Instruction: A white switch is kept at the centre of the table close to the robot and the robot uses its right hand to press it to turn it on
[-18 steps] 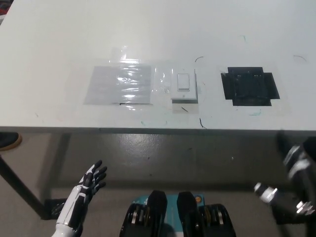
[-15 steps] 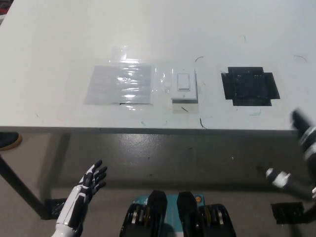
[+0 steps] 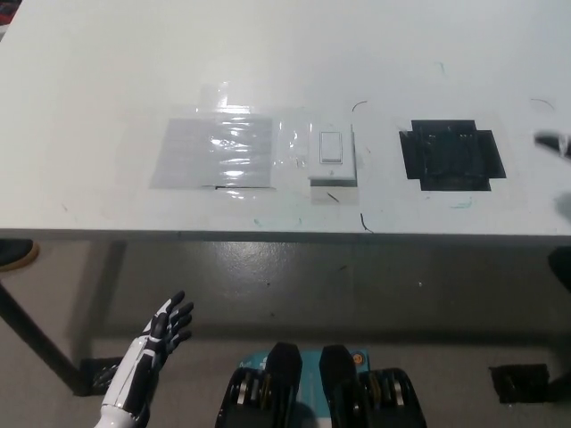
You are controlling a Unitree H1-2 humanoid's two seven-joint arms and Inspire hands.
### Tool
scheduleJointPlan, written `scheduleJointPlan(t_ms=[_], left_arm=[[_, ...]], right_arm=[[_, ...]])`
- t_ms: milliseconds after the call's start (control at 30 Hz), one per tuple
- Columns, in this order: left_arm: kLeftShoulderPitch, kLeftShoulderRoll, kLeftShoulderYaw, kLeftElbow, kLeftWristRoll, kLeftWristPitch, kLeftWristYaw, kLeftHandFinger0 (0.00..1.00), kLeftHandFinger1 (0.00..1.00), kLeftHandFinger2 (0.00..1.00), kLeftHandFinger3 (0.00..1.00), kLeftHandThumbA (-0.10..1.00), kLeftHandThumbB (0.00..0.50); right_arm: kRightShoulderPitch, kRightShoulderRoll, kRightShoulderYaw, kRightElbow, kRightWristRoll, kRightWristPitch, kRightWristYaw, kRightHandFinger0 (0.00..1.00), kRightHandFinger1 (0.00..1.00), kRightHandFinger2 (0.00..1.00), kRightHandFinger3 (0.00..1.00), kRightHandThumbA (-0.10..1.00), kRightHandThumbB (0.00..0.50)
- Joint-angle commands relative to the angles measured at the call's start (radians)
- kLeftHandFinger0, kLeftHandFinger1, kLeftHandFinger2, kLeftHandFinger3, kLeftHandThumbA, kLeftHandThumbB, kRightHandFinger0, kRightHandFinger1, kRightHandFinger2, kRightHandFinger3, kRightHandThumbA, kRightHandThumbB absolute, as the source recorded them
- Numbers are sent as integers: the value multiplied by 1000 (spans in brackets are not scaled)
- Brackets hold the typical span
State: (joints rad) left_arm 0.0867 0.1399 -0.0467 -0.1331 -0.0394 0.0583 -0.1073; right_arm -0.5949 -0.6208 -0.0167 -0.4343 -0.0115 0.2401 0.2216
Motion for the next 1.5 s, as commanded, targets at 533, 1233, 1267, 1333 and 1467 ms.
scheduleJointPlan(t_ms=[533, 1233, 1267, 1333, 1467], left_arm=[[-17, 16, -3, -24, 0, -26, -23, 1000, 1000, 1000, 1000, 1000, 65], [-14, 15, -2, -38, 0, -13, -18, 1000, 1000, 1000, 1000, 1000, 61], [-14, 15, 0, -40, -1, -15, -18, 1000, 1000, 1000, 1000, 1000, 56], [-12, 13, 2, -43, -10, -7, -18, 1000, 1000, 1000, 1000, 1000, 63], [-10, 11, 2, -44, -4, -12, -15, 1000, 1000, 1000, 1000, 1000, 69]], right_arm=[[-819, 113, 614, 718, -227, 117, 478, 1000, 1000, 1000, 1000, 1000, 195], [-896, 387, 675, 1282, -316, -4, 413, 1000, 1000, 1000, 1000, 1000, 263], [-886, 394, 665, 1287, -310, 5, 408, 1000, 1000, 1000, 1000, 1000, 252], [-874, 404, 673, 1297, -341, 21, 392, 1000, 1000, 1000, 1000, 1000, 263], [-860, 416, 669, 1340, -348, -18, 390, 1000, 1000, 1000, 1000, 1000, 288]])
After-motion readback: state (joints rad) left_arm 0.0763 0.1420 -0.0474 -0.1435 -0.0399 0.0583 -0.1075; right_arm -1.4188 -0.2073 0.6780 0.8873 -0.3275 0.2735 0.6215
